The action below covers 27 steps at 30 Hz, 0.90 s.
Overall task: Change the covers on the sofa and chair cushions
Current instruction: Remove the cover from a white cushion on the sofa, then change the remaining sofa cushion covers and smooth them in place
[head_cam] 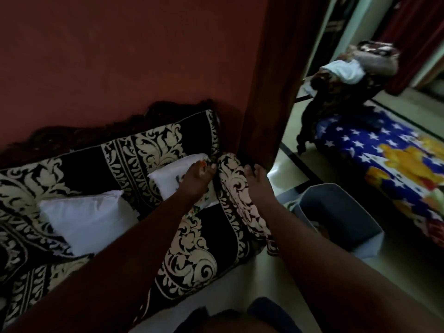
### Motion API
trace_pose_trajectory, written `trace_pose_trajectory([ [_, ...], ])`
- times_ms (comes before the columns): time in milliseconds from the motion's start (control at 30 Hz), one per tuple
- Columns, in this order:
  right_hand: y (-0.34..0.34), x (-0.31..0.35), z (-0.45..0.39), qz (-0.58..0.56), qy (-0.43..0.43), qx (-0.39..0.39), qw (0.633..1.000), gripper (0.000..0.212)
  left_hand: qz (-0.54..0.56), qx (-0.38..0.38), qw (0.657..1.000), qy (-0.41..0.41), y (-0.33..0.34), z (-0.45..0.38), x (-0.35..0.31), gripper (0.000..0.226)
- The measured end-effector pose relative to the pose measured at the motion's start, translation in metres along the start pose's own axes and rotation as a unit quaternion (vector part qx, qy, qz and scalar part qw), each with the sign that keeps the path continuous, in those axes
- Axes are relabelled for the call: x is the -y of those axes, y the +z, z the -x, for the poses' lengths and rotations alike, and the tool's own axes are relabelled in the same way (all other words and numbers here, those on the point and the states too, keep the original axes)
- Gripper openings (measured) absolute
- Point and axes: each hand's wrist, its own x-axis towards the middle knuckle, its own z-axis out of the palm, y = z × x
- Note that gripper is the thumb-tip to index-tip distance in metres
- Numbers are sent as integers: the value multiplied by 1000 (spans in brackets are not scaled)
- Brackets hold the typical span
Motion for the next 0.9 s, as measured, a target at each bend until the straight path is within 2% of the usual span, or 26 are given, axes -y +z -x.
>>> trace_pose_trajectory([
  [67, -35, 4, 16, -21, -1, -28, 999, 80, 2, 30, 999, 22, 22, 9, -20, 72],
  [167, -90, -2, 32, -47, -9, -65, 997, 77, -53, 90, 992, 73, 64, 26, -49, 56],
  [200, -113, -5, 39, -54, -10, -77, 996, 78, -60, 99, 990, 81, 82, 32, -60, 60],
  [300, -178, -18, 60, -81, -17, -90, 992, 81, -99, 108, 984, 98, 139, 52, -84, 93],
  [467, -295, -49, 97, -102, 1, -149, 984, 79, -82, 154, 978, 115, 244, 94, -112, 132],
  [500, -314, -56, 104, -101, 9, -158, 982, 82, -84, 167, 975, 119, 261, 106, -119, 129],
  [600, -378, -81, 131, -92, 31, -195, 976, 85, -113, 202, 961, 154, 328, 140, -139, 88],
  [633, -396, -89, 139, -92, 37, -212, 972, 83, -124, 209, 957, 159, 347, 148, -142, 85],
  [667, -412, -95, 146, -93, 44, -229, 968, 82, -130, 218, 953, 165, 362, 156, -146, 91],
  [767, -461, -113, 164, -109, 56, -278, 953, 80, -138, 241, 944, 180, 409, 172, -155, 124],
  [800, -474, -118, 168, -112, 59, -292, 948, 80, -142, 252, 940, 180, 422, 174, -159, 122],
  [900, -503, -130, 175, -115, 66, -322, 937, 83, -142, 289, 929, 183, 456, 184, -170, 86],
])
